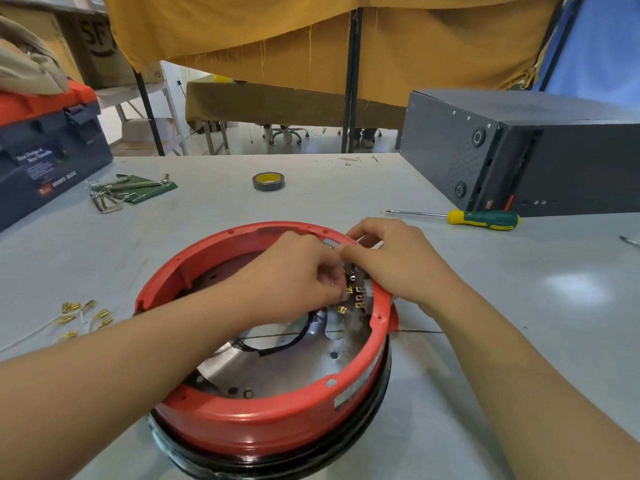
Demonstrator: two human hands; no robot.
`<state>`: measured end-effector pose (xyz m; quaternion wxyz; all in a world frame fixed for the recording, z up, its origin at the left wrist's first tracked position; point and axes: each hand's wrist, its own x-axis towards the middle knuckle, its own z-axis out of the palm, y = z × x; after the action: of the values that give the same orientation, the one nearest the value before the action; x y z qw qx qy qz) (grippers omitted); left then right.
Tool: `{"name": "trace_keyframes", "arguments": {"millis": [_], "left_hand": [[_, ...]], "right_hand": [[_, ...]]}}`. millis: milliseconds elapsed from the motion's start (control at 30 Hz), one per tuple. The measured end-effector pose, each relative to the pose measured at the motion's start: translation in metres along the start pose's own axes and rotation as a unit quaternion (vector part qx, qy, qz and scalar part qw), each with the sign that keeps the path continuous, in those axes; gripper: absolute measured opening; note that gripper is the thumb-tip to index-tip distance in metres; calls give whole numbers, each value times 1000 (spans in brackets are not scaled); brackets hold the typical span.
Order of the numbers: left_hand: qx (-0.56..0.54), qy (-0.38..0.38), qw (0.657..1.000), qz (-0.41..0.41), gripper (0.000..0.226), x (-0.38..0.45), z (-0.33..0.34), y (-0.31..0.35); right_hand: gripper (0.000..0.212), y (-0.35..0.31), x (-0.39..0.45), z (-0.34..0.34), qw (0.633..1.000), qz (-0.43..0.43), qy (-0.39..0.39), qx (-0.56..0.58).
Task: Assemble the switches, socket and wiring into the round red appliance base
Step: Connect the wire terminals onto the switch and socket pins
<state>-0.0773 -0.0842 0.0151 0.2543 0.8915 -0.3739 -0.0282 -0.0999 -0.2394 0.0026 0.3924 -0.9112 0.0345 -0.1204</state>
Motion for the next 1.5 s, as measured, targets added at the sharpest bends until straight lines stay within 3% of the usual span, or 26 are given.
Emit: {"name": "trace_keyframes", "arguments": {"millis": [733, 1500], "left_hand": [[38, 27, 999, 6, 11, -6, 3, 4], [-17, 29, 999, -9, 13, -3, 7, 1]], "right_hand": [[13, 3, 0, -2, 1000, -20, -18, 9], [16, 2, -1, 0, 999, -30, 3, -21]]}}
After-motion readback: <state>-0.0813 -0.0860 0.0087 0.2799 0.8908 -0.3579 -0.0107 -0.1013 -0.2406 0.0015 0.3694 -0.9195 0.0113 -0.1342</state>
